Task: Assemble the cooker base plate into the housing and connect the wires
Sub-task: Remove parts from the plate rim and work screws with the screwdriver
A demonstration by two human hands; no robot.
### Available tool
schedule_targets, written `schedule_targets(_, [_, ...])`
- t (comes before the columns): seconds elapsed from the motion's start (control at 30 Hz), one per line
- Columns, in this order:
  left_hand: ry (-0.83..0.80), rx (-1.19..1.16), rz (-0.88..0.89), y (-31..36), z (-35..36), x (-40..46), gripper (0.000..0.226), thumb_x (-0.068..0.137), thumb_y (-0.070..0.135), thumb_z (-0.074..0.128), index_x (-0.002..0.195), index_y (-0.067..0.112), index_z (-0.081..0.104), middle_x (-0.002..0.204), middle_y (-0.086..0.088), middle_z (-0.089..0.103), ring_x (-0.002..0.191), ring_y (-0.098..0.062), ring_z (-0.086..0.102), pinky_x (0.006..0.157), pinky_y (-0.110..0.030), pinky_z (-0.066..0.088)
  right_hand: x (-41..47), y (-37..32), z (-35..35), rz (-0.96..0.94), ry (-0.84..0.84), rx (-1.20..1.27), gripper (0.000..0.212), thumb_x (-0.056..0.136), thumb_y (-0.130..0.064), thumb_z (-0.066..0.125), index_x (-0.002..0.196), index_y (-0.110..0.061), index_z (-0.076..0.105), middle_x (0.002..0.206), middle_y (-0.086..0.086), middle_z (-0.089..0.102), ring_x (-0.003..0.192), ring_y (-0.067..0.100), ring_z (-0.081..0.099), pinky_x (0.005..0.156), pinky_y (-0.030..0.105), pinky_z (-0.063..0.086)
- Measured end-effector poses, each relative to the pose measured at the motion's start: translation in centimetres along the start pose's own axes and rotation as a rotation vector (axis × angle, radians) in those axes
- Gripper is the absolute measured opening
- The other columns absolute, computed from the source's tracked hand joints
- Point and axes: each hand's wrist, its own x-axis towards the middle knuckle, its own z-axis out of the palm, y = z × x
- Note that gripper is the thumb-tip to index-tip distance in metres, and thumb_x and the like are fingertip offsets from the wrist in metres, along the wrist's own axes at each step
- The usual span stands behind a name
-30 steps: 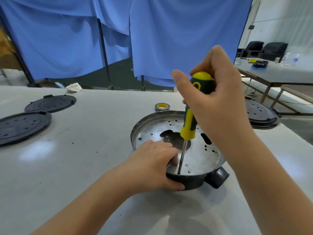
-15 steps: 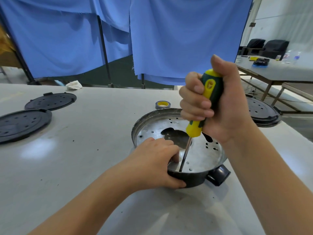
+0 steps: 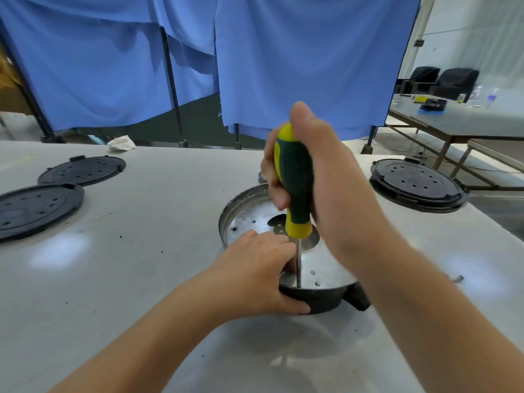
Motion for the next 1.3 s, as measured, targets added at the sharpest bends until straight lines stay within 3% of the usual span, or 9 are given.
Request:
schedule_targets(0.13, [-0.002, 0.035, -0.009, -0.3, 0.2, 0.1, 0.042, 0.068, 0.065, 0.070, 0.083, 0.032, 0.049, 0.087, 0.015, 0.051, 0.081, -0.002, 0.044, 0.077, -0.022, 0.033, 0.8, -1.0, -3.5, 0.081, -0.231, 0.212, 0.028, 0.084, -0.028, 0.042, 0.070, -0.016, 0.062, 0.077, 0.000, 0.066, 0.058, 0.014, 0.059, 0.056, 0.025, 0.049])
schedule_targets(0.23, [-0.009, 0.050, -0.011, -0.2, 0.3, 0.0, 0.048, 0.067, 0.065, 0.070, 0.073, 0.034, 0.034, 0.075, 0.018, 0.038, 0.072, 0.001, 0.036, 0.067, -0.020, 0.021, 0.7, -1.2, -4.6, 0.064, -0.282, 0.362, 0.017, 0.070, -0.026, 0.041, 0.068, -0.010, 0.046, 0.059, 0.003, 0.060, 0.041, 0.012, 0.049, 0.046, 0.019, 0.042])
schedule_targets(0.33, [0.000, 0.055, -0.018, -0.2, 0.4, 0.1, 0.046, 0.067, 0.065, 0.069, 0.079, 0.034, 0.038, 0.074, 0.018, 0.038, 0.074, -0.006, 0.034, 0.068, -0.025, 0.019, 0.9, -1.5, -4.7, 0.094, -0.326, 0.447, 0.022, 0.068, -0.025, 0.033, 0.058, -0.010, 0.045, 0.040, 0.000, 0.043, 0.031, 0.009, 0.029, 0.039, 0.014, 0.027])
schedule_targets(0.5, [-0.001, 0.054, -0.017, -0.3, 0.4, 0.0, 0.045, 0.068, 0.066, 0.069, 0.082, 0.035, 0.040, 0.076, 0.019, 0.038, 0.076, -0.004, 0.035, 0.069, -0.023, 0.021, 1.6, -0.9, -4.3, 0.101, 0.108, 0.347, 0.035, 0.088, -0.018, 0.030, 0.054, -0.014, 0.038, 0.038, -0.003, 0.032, 0.031, 0.009, 0.020, 0.036, 0.015, 0.022])
schedule_targets(0.67, [0.004, 0.035, -0.014, -0.2, 0.4, -0.1, 0.045, 0.069, 0.063, 0.071, 0.082, 0.034, 0.040, 0.076, 0.018, 0.038, 0.078, -0.003, 0.035, 0.075, -0.022, 0.025, 1.6, -0.2, -2.4, -0.038, 0.470, 0.133, 0.049, 0.094, -0.024, 0.041, 0.045, -0.020, 0.045, 0.042, -0.001, 0.042, 0.034, 0.014, 0.030, 0.039, 0.017, 0.027])
schedule_targets(0.87, [-0.006, 0.039, -0.023, -0.1, 0.2, -0.1, 0.045, 0.069, 0.064, 0.070, 0.082, 0.034, 0.039, 0.077, 0.018, 0.038, 0.078, -0.003, 0.035, 0.073, -0.022, 0.023, 1.0, -0.9, -2.5, 0.046, 0.347, 0.072, 0.042, 0.088, -0.047, 0.056, 0.055, -0.022, 0.051, 0.051, -0.001, 0.051, 0.043, 0.015, 0.043, 0.046, 0.023, 0.041])
schedule_targets(1.03, [-0.039, 0.020, -0.020, -0.6, 0.0, -0.2, 0.041, 0.067, 0.059, 0.072, 0.093, 0.035, 0.051, 0.091, 0.015, 0.051, 0.088, -0.005, 0.045, 0.085, -0.023, 0.031, 1.7, -1.7, -6.1, 0.248, 0.150, 0.070, 0.015, 0.084, 0.001, 0.060, 0.089, -0.011, 0.052, 0.077, 0.008, 0.053, 0.060, 0.017, 0.058, 0.070, 0.037, 0.059])
schedule_targets(1.17, [-0.039, 0.015, -0.011, -1.0, -0.1, -0.3, 0.046, 0.066, 0.057, 0.073, 0.104, 0.034, 0.060, 0.088, 0.017, 0.050, 0.089, -0.002, 0.045, 0.083, -0.021, 0.036, 1.9, -1.9, -8.8, 0.163, 0.306, 0.134, 0.015, 0.094, -0.004, 0.052, 0.106, -0.012, 0.050, 0.094, 0.010, 0.055, 0.073, 0.021, 0.072, 0.069, 0.035, 0.060])
schedule_targets(1.3, [-0.034, -0.014, -0.023, -1.1, 0.0, -0.4, 0.047, 0.065, 0.059, 0.074, 0.103, 0.035, 0.060, 0.092, 0.017, 0.056, 0.091, -0.004, 0.049, 0.081, -0.019, 0.040, 2.0, -2.1, -12.2, 0.066, 0.589, 0.026, 0.025, 0.095, -0.027, 0.057, 0.116, -0.016, 0.048, 0.090, 0.005, 0.063, 0.053, 0.010, 0.065, 0.053, 0.023, 0.053])
